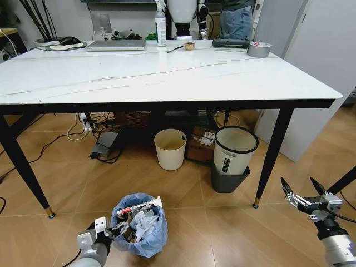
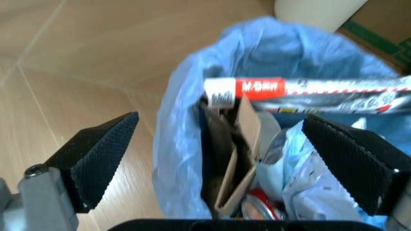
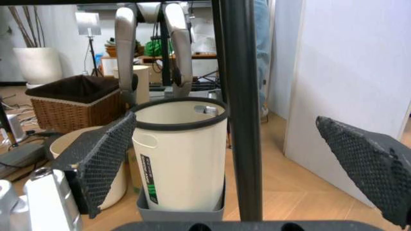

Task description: Pick up the trash bin and place the trash from the table into it.

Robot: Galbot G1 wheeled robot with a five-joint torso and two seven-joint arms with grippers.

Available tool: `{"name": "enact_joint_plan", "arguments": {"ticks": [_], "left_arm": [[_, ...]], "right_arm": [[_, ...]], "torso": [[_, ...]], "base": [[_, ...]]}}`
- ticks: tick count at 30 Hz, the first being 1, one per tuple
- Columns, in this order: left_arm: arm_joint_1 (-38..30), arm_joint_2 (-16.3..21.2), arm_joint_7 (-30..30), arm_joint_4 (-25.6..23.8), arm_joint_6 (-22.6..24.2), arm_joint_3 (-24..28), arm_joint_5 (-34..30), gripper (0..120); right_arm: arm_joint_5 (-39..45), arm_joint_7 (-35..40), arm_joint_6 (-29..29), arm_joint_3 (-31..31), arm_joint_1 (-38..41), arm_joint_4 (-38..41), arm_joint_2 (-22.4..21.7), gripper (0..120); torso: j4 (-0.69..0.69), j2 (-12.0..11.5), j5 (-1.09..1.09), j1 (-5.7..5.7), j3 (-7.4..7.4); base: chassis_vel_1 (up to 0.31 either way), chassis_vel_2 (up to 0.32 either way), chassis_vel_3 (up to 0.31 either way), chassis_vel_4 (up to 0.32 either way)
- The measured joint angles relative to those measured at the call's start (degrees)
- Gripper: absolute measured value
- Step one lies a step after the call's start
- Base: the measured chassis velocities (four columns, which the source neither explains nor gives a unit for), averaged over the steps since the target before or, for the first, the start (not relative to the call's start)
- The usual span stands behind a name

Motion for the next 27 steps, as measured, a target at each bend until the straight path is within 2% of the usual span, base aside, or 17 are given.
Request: {"name": "enact_joint_plan", "arguments": {"ticks": [6,9,12,17,18,20,24,25,27], "left_arm": [[0.5,-0.19,1.79,-1.3,-2.47,-0.86,4.85,100],[0.77,-0.88,4.45,-1.74,-5.91,-1.89,12.16,100],[1.29,-1.12,4.96,-2.43,-6.65,-2.1,13.23,100],[3.17,-1.68,8.65,-4.22,-13.97,-2.86,20.78,100],[3.17,-1.68,8.65,-4.22,-13.97,-2.86,20.78,100],[4.48,-2.16,10.06,-4.7,-18.75,-3.05,24.45,100],[5.32,-2.76,10.9,-4.97,-23.75,-3.22,28.28,100],[5.32,-2.76,10.9,-4.97,-23.75,-3.22,28.28,100],[5.83,-3.27,11.11,-5.22,-27.79,-3.47,30.03,100]], "right_arm": [[0.0,0.0,0.0,0.0,0.0,0.0,0.0,100],[0.0,0.0,0.0,0.0,0.0,0.0,0.0,100],[0.0,0.0,0.0,0.0,0.0,0.0,0.0,100],[0.0,0.0,0.0,0.0,0.0,0.0,0.0,100],[0.0,0.0,0.0,0.0,0.0,0.0,0.0,100],[0.0,0.0,0.0,0.0,0.0,0.0,0.0,100],[0.0,0.0,0.0,0.0,0.0,0.0,0.0,100],[0.0,0.0,0.0,0.0,0.0,0.0,0.0,100],[0.0,0.0,0.0,0.0,0.0,0.0,0.0,100]], "torso": [[0.0,0.0,0.0,0.0,0.0],[-0.01,0.0,0.0,0.0,0.0],[0.0,0.0,-0.01,0.0,0.0],[-0.01,0.0,0.0,0.0,0.0],[-0.01,0.0,0.0,0.0,0.0],[0.0,0.0,0.0,0.0,0.0],[0.0,0.01,0.0,0.0,0.0],[0.0,0.01,0.0,0.0,0.0],[0.0,0.01,0.0,0.0,0.0]], "base": [[0.0,0.0,0.0,0.0],[0.0,0.0,0.0,0.0],[0.0,0.0,0.0,0.0],[0.0,0.0,0.0,0.0],[0.0,0.0,0.0,0.0],[0.0,0.0,0.0,0.0],[0.0,0.0,0.0,0.0],[0.0,0.0,0.0,0.0],[0.0,0.0,0.0,0.0]]}}
